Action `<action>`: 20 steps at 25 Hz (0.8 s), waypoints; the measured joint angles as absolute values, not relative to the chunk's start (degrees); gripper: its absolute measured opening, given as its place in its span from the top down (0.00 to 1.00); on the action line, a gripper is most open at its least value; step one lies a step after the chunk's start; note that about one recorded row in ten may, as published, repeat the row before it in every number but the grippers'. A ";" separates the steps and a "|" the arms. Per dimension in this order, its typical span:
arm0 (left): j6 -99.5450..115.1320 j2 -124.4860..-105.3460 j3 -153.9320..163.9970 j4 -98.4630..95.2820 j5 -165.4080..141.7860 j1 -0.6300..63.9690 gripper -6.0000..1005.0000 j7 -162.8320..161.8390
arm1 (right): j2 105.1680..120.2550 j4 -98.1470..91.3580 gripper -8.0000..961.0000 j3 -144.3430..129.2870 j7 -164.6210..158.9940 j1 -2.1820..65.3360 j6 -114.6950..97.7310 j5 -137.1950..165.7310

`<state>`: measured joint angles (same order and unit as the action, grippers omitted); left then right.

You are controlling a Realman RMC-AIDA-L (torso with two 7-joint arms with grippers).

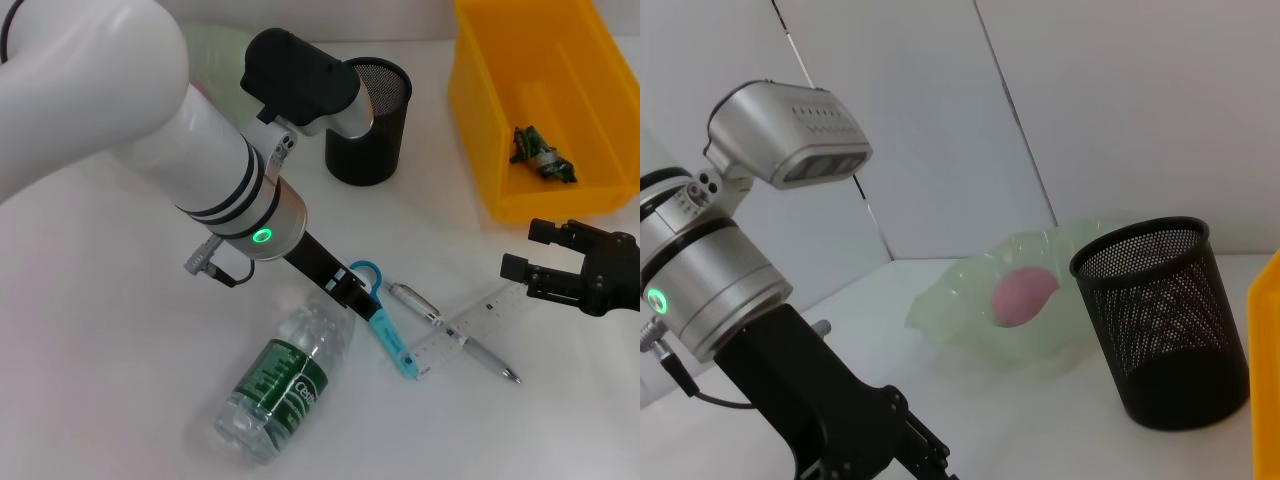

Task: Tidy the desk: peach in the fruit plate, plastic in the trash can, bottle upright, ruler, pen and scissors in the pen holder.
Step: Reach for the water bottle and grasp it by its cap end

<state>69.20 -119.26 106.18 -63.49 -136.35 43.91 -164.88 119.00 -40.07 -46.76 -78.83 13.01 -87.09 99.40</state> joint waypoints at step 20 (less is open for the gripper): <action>68.51 -119.27 107.48 -63.62 -136.34 43.59 0.54 -164.28 | 119.00 -40.08 0.15 -46.84 -78.85 13.01 -87.09 99.40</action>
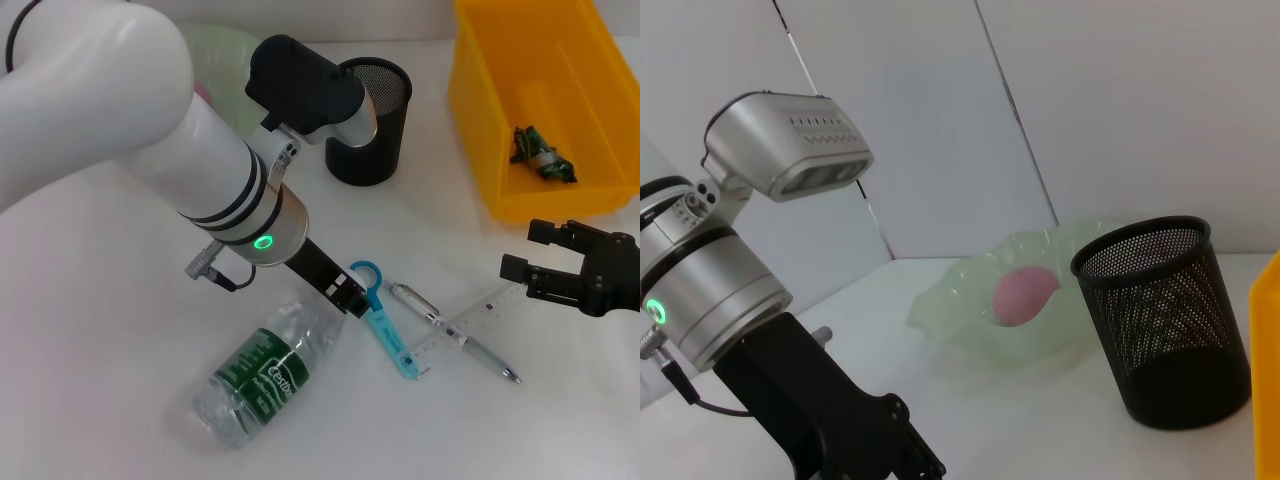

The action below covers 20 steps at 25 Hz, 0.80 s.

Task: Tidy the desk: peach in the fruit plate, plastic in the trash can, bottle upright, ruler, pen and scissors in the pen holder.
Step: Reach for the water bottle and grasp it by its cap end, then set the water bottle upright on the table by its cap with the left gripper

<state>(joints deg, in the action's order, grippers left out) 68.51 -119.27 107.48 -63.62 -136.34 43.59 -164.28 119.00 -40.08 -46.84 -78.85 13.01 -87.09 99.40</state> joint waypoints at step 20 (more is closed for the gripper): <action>75.33 -118.73 94.95 -77.98 -138.65 36.02 0.55 -153.71 | 119.00 -40.51 0.15 -46.83 -79.26 13.10 -87.46 99.40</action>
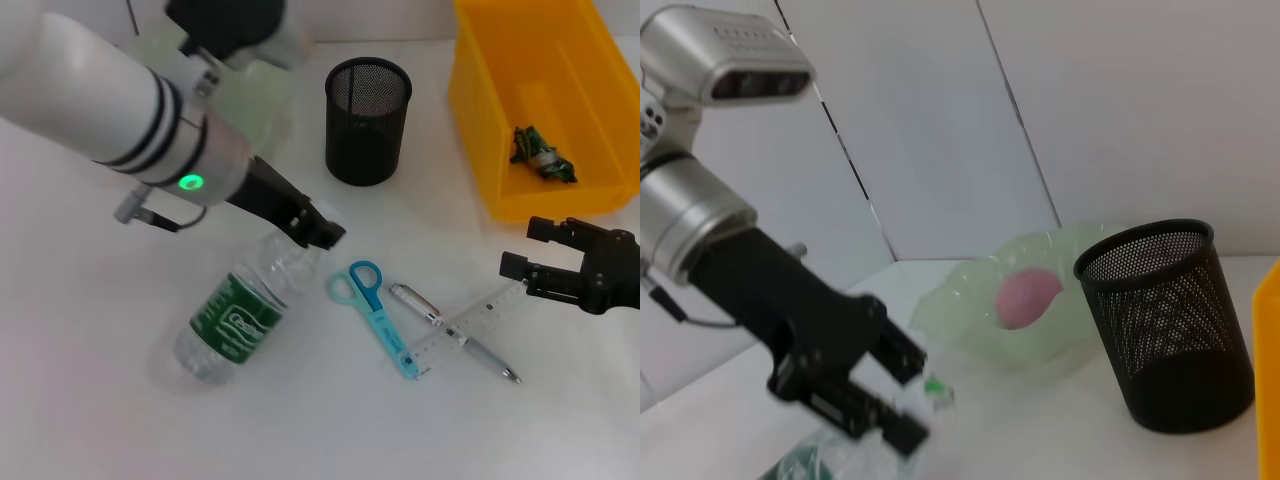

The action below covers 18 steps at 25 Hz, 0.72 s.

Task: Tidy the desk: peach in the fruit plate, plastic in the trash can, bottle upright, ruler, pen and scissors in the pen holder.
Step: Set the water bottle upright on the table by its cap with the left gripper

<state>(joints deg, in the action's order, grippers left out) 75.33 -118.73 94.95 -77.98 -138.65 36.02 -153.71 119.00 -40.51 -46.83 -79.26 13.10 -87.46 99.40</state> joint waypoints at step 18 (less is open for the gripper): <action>78.80 -118.59 75.75 -86.55 -130.50 25.96 0.55 -135.51 | 118.95 -42.22 0.15 -46.74 -82.29 15.56 -87.67 99.40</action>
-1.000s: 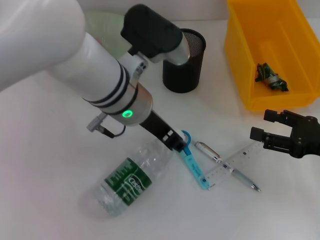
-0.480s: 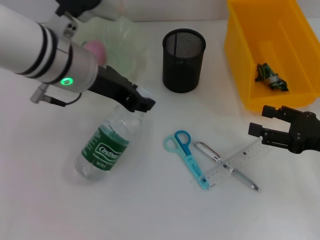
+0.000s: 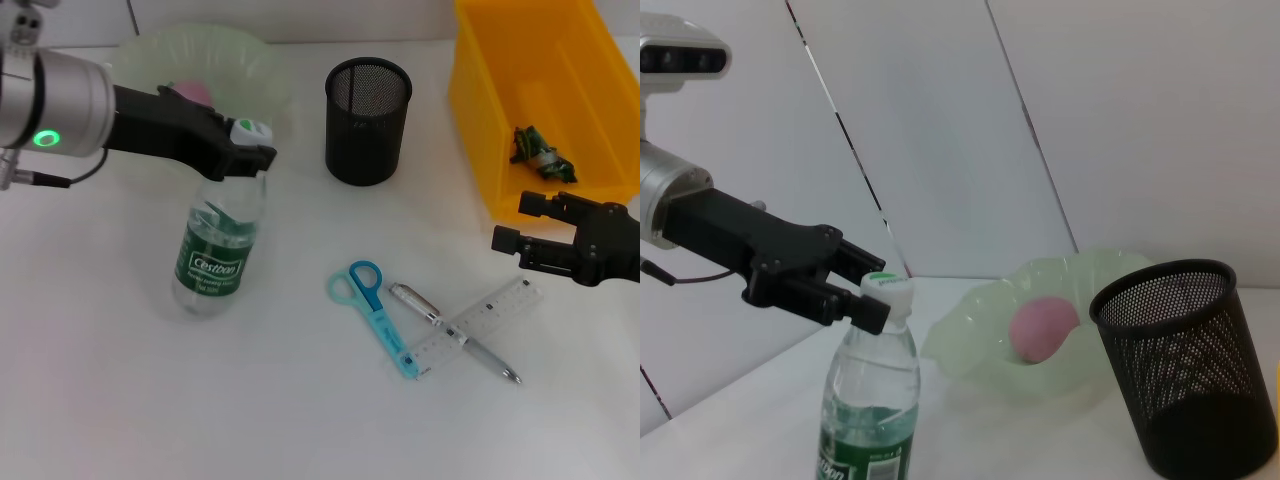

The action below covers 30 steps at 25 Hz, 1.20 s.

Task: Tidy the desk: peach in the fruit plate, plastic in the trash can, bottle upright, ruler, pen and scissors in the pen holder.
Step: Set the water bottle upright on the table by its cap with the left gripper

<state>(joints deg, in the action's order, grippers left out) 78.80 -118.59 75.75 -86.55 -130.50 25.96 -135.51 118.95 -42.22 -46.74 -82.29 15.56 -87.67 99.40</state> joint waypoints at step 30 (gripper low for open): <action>79.05 -118.47 67.23 -85.14 -122.44 21.66 0.56 -124.89 | 119.00 -43.95 0.15 -46.91 -83.94 16.28 -87.76 99.58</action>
